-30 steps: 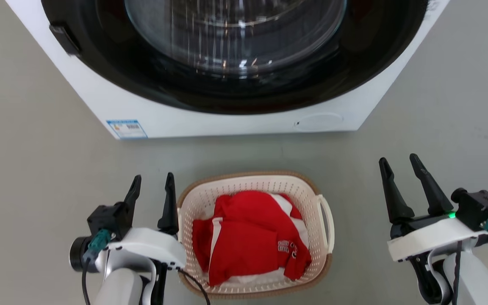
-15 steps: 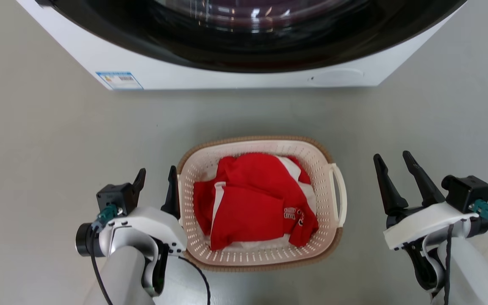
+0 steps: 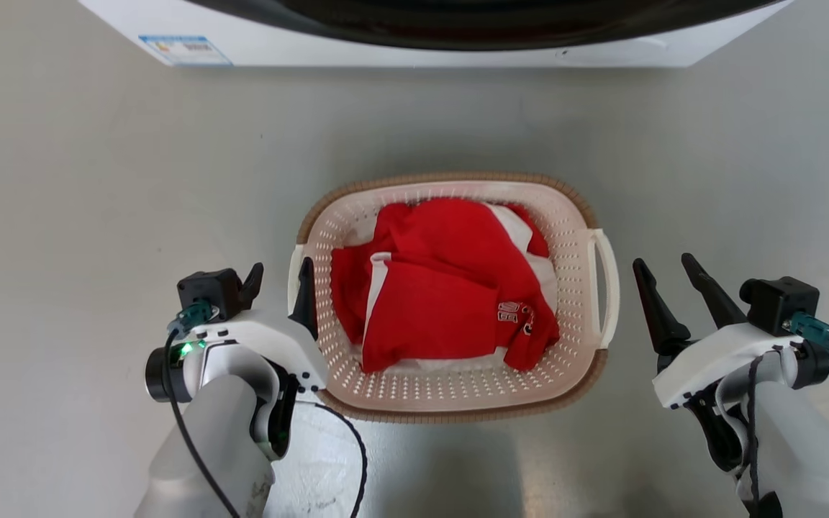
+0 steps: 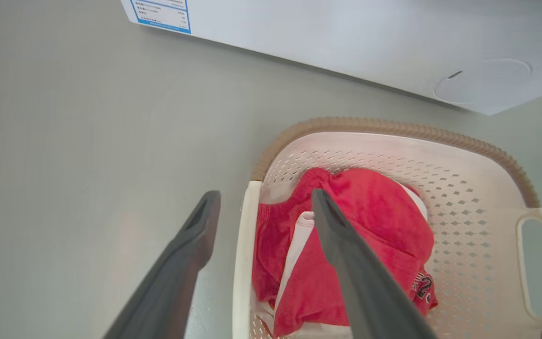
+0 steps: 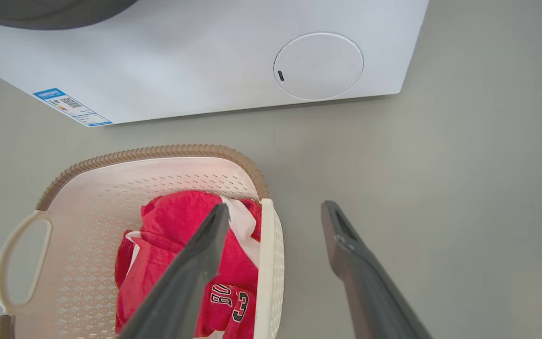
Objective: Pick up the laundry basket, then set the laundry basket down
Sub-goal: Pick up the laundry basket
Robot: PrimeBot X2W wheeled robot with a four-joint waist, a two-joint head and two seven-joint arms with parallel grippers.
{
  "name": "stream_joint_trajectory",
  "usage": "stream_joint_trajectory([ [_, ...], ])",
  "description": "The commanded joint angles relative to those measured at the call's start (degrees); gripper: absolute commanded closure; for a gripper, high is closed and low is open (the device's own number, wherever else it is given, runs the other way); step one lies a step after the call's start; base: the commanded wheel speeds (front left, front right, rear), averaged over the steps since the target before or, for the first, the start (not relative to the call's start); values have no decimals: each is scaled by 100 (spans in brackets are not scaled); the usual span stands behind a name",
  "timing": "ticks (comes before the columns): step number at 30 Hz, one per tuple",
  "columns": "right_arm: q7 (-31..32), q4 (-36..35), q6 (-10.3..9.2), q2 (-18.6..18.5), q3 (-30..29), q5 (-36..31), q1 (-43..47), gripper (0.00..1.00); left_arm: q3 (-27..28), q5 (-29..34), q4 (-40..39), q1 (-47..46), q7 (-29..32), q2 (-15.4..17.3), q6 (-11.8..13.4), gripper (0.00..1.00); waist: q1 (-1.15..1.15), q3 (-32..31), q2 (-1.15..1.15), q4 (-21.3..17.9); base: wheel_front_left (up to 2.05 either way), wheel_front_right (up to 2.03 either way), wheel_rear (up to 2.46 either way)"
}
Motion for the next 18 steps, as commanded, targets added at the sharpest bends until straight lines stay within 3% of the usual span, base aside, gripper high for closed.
stream_joint_trajectory([
  [1,-38,-23,40,-38,151,60,79,0,98,-40,-17,-30,-34,94,19,0,0,138,0,37,0,0,0],
  [18,-38,1065,40,-168,1427,889,-1003,0,-830,-991,964,-937,-34,94,-29,0,0,1282,0,102,0,0,0],
])
